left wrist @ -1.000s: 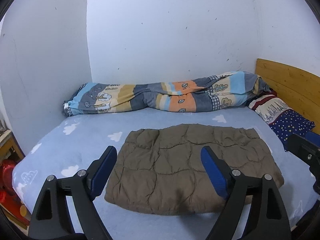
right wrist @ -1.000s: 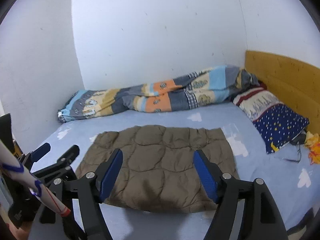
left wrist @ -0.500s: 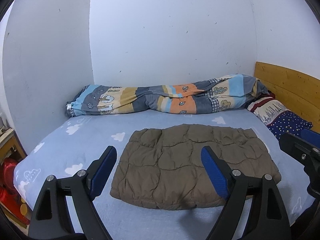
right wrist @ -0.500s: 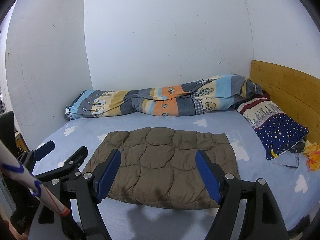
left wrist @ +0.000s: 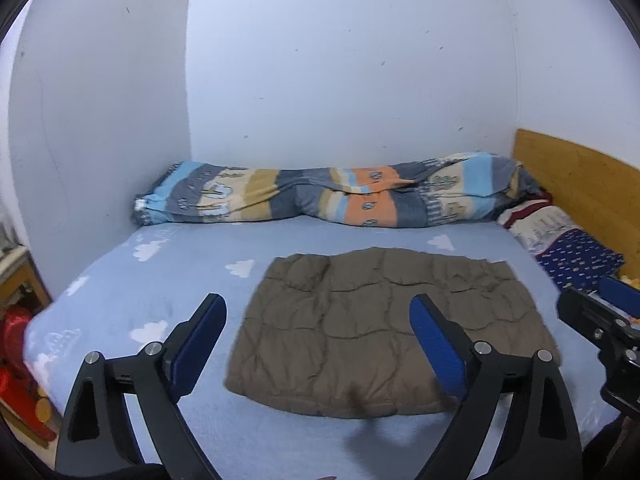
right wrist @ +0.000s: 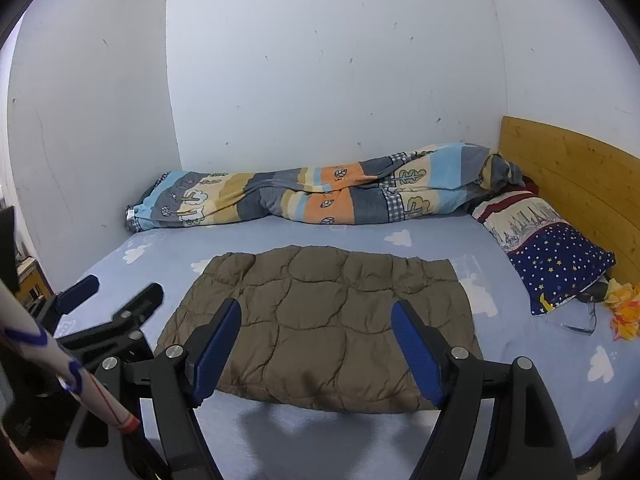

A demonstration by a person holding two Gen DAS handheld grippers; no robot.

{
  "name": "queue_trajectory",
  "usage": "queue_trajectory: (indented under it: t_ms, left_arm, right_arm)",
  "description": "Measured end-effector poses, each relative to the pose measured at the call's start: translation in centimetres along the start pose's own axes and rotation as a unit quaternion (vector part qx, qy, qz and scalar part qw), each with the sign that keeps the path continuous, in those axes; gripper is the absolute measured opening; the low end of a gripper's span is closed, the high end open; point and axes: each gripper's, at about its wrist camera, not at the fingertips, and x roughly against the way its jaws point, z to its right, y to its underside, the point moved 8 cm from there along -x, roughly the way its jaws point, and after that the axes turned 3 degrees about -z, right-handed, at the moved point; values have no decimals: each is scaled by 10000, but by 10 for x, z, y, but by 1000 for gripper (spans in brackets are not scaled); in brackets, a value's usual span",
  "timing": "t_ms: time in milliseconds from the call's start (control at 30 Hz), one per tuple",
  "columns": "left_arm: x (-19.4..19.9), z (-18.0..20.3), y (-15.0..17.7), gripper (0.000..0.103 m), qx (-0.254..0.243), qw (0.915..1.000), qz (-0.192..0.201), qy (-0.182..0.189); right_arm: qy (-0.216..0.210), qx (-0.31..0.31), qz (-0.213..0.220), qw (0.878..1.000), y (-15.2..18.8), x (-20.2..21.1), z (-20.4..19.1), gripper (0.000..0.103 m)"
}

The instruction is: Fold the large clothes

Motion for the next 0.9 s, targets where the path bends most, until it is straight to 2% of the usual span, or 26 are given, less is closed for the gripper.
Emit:
queue_trajectory:
  t_ms: [200,367,567,900]
  left_arm:
    - [5,-14,-1,93,-107,9978,-124,-640]
    - [12,-23,1,93,-143,9961,60,-865]
    - [4,-23,6,93,-158,9970,-182,-736]
    - [9,-19,7,93,-150,9976,-93,-663]
  right_arm:
    - [61,29,-8,10000,0,0,0,82]
    - [251,95,-16,9996,1,-1,-1,88]
    - [520,249,-98,9983,4,-5,-6,93]
    - [706,349,15,9969,0,1,-6,94]
